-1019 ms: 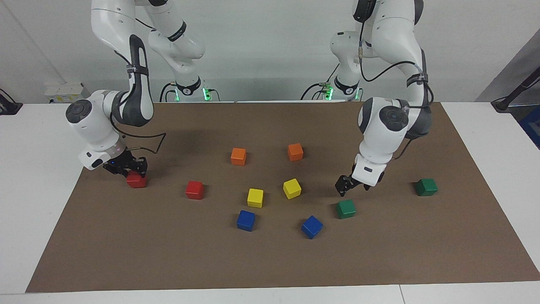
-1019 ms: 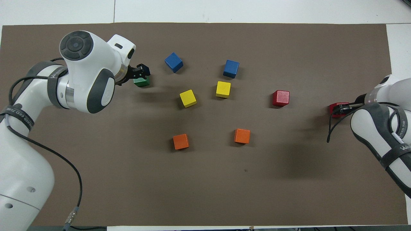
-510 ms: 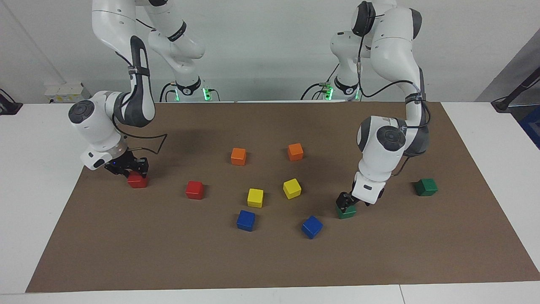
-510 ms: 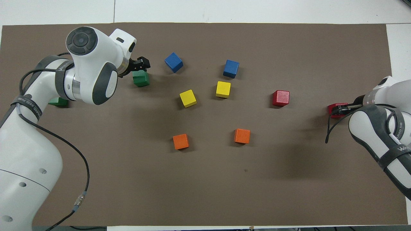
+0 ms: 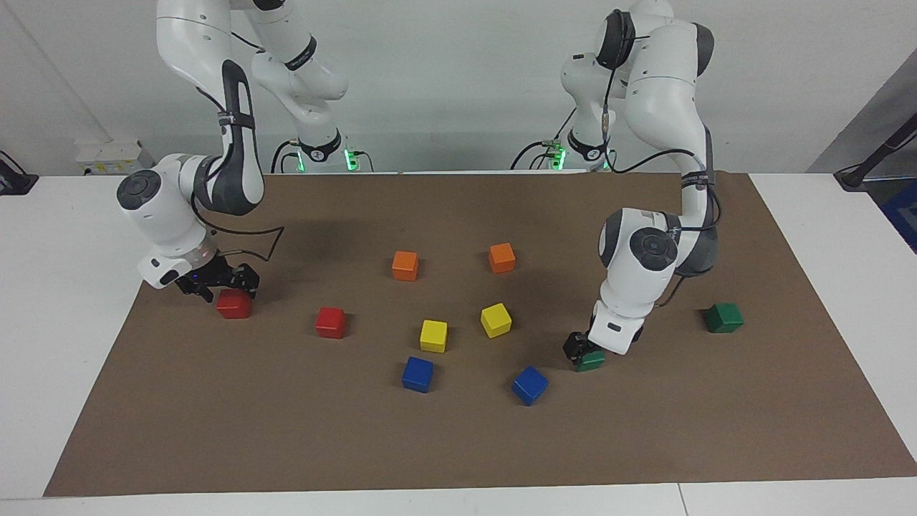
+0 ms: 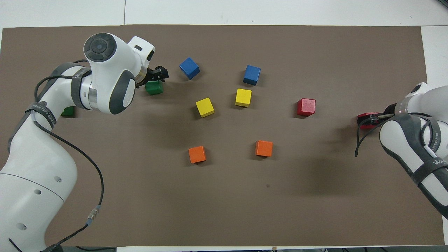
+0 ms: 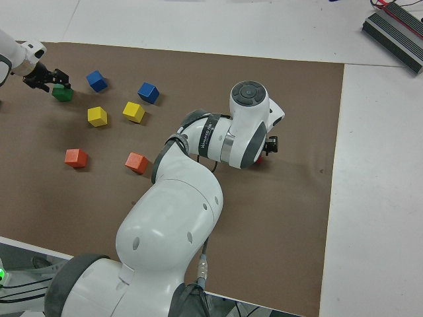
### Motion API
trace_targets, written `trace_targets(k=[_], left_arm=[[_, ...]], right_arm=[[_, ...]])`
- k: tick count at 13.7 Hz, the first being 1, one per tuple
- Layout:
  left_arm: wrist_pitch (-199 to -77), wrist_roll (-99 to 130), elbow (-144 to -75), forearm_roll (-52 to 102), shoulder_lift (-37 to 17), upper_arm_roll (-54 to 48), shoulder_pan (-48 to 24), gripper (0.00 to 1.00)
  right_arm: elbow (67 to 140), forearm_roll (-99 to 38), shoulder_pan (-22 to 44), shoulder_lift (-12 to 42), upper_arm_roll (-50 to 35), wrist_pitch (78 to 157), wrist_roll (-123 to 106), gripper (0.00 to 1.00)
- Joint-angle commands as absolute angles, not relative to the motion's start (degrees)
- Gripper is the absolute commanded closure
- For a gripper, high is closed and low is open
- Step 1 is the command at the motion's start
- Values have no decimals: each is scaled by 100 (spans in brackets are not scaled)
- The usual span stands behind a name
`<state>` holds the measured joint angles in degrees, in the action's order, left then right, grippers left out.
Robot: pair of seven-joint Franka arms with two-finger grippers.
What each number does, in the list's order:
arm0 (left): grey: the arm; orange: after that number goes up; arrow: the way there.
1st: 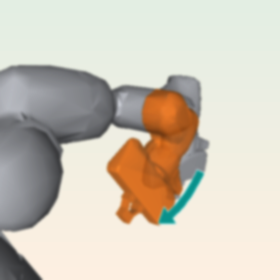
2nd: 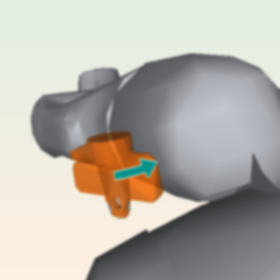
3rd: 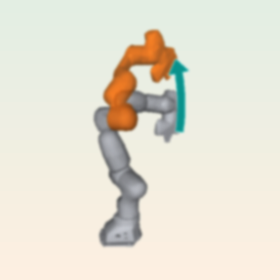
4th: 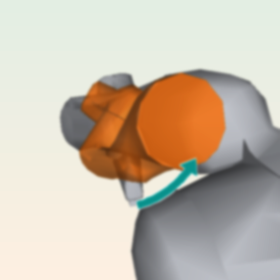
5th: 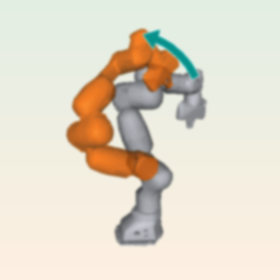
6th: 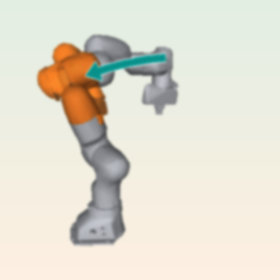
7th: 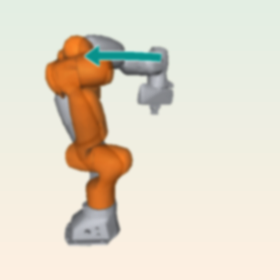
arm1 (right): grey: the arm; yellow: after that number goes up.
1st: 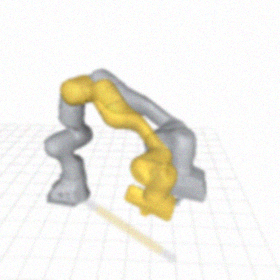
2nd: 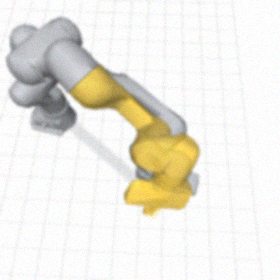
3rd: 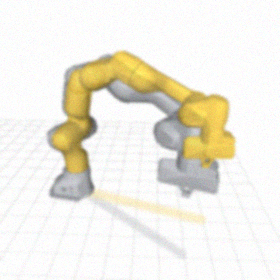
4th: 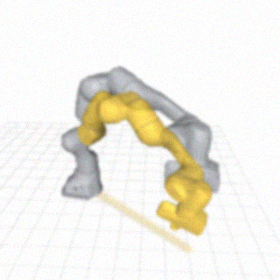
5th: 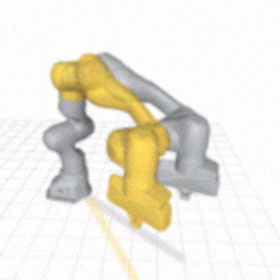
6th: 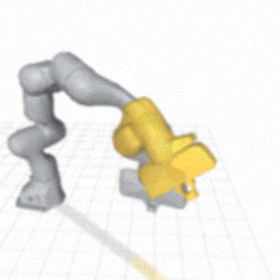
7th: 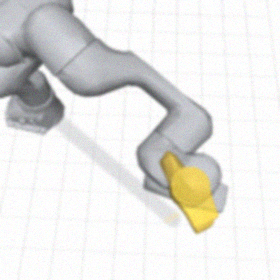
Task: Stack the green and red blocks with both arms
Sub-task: 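Grasp the second green block with the left gripper while the right gripper opens, then carry green outward with the left gripper while the right gripper grasps red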
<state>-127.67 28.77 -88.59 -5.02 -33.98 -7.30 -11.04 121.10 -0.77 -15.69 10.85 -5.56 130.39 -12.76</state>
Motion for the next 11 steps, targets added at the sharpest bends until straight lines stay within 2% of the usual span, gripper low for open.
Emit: trace_targets(k=[1,2,3,4,6,11], left_arm=[[-12832,2909,-8648,-694,-3542,-659,-1222,0],[-12823,2900,-8683,-868,-3551,-668,-1222,6],[-12797,2900,-8718,-957,-3542,-668,-1230,29],[-12806,2866,-8832,-1028,-3542,-659,-1248,58],[-12788,2839,-8903,-1204,-3507,-668,-1257,100],[-12648,2821,-8816,-968,-3455,-703,-1178,100]], right_arm=[[11612,-18,-1136,1011,-580,12211,-478,0],[11462,-18,-960,1011,-580,11999,-266,0],[11400,-18,-819,1002,-580,11901,-11,0],[11391,-18,-626,967,-589,11883,313,0],[11417,-18,-327,967,-589,11918,763,0],[11601,-18,131,914,-589,12059,1370,0]])
